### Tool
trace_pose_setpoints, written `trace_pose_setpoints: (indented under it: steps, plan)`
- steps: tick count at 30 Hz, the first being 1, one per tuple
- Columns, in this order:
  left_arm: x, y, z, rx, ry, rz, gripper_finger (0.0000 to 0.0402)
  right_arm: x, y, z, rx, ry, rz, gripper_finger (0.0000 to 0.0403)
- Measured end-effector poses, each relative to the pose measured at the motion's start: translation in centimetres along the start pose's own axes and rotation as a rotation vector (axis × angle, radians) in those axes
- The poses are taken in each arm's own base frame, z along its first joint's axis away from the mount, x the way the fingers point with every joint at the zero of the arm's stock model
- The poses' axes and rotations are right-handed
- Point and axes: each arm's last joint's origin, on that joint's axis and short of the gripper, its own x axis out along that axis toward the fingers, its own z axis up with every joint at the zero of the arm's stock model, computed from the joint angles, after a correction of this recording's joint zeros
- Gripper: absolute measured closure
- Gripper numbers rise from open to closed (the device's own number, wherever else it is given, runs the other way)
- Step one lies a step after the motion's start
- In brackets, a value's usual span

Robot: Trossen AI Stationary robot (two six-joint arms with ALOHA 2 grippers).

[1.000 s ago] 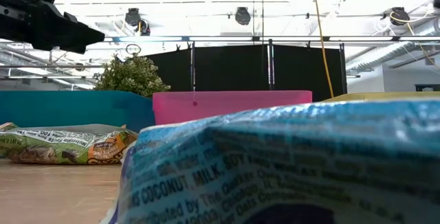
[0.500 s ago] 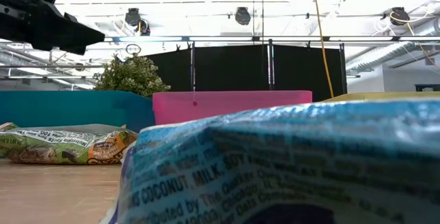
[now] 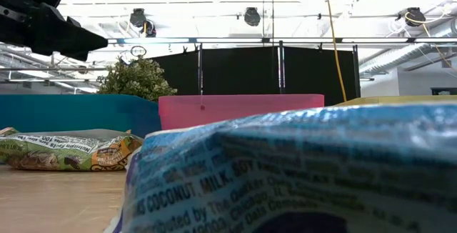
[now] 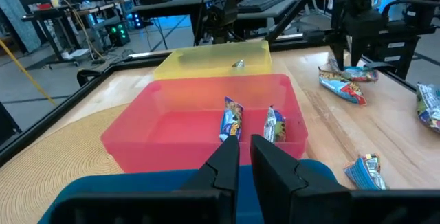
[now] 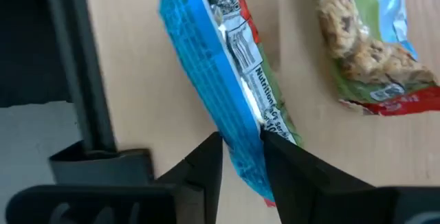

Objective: Pick and place Granola Bars by type
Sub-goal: Adjust the bottom red granola bar, then put the top red granola bar into the yellow bin

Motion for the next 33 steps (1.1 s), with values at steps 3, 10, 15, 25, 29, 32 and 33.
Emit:
trace_pose_setpoints:
  steps: [3, 10, 15, 25, 29, 32, 33]
  plan:
    - [0.0, 0.0, 0.0, 0.0, 0.001, 0.0, 0.0355, -1.0, 0.6, 0.3, -0.033, -0.036, -0.006, 0.0305]
    - [0.0, 0.0, 0.0, 0.005, 0.002, -0.001, 0.0355, -3.0, 0.9, 1.6, -0.174, -0.182, -0.114, 0.0305]
    - [0.0, 0.0, 0.0, 0.006, 0.003, -0.001, 0.0355, -2.9, -0.4, 3.5, -0.275, -0.193, -0.156, 0.0301]
    - [0.0, 0.0, -0.4, 0.002, 0.037, -0.003, 0.0355, -2.2, -2.3, 6.4, -0.364, -0.177, -0.128, 0.0212]
    - [0.0, 0.0, -0.5, -0.009, 0.047, -0.007, 0.0355, -1.6, -2.6, 6.3, -0.366, -0.164, -0.122, 0.0181]
    - [0.0, 0.0, -0.5, -0.014, 0.052, -0.007, 0.0355, -0.7, -2.9, 5.9, -0.375, -0.157, -0.107, 0.0171]
    - [0.0, 0.0, -0.5, -0.014, 0.051, -0.007, 0.0355, -0.4, -3.0, 5.8, -0.379, -0.154, -0.105, 0.017]
